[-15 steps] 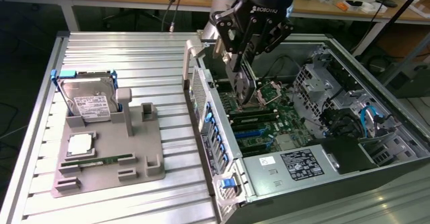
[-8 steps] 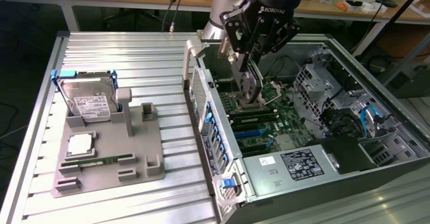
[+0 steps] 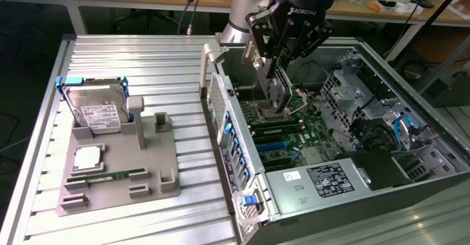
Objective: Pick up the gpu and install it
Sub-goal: 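Pick up the gpu and move the gpu toward the slot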
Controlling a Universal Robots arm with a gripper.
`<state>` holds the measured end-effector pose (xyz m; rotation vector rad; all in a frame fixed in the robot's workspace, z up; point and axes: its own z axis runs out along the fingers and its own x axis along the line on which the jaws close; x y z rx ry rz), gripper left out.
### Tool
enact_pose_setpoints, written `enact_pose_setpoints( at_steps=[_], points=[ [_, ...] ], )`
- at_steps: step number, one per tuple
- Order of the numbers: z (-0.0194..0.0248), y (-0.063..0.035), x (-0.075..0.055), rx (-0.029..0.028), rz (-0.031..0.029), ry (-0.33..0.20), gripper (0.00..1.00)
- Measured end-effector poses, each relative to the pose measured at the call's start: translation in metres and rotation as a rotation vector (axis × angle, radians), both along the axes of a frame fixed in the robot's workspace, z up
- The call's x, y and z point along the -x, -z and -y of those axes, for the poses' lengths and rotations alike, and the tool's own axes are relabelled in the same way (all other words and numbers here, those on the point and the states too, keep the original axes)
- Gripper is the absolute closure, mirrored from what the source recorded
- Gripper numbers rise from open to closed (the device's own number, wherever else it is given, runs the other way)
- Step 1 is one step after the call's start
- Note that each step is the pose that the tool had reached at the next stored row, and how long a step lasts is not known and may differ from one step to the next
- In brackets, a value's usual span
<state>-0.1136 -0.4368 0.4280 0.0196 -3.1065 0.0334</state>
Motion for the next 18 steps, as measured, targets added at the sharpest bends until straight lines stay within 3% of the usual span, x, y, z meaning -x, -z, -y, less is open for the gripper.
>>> enact_pose_setpoints(
  at_steps=[18],
  points=[
    [0.0000,0.0000,-0.021,-0.0001,0.0001,-0.005,0.73]
  ],
)
